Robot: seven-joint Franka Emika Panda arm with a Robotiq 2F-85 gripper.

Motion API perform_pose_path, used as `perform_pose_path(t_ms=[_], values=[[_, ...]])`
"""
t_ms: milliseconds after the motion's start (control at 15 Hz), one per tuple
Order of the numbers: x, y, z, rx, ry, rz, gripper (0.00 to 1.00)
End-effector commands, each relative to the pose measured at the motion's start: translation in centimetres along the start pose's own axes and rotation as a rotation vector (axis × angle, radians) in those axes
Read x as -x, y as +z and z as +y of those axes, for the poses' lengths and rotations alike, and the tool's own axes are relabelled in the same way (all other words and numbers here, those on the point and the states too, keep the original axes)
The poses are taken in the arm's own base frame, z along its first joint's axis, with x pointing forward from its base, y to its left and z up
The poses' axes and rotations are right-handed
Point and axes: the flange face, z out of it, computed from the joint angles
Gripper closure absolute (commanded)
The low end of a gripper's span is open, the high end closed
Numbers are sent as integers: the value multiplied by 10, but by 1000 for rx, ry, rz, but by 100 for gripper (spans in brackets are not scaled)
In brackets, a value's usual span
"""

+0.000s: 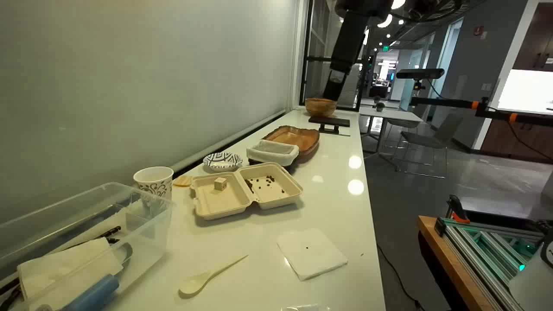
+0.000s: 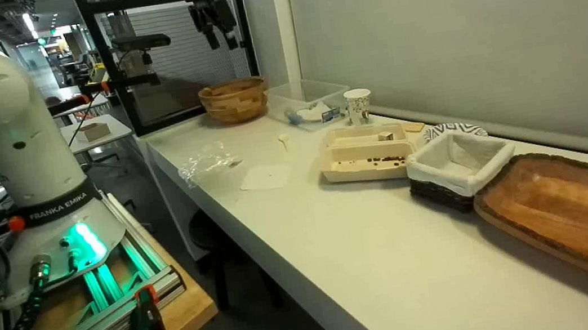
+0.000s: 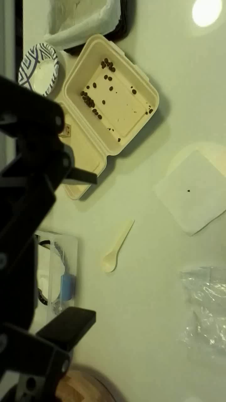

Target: Move the lunch pack to the left

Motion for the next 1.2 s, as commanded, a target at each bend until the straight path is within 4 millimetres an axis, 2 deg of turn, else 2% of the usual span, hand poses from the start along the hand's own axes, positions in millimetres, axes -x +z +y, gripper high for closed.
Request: perform_pose_path(t_ms=[0,400,533,800,1133], values=[[0,-1,0,0,0,-1,0],[0,-1,0,0,0,-1,0],[-9,11,3,19,-31,39,0],[-43,54,11,91,-258,166,0],[-62,143,33,65,-417,133,0]])
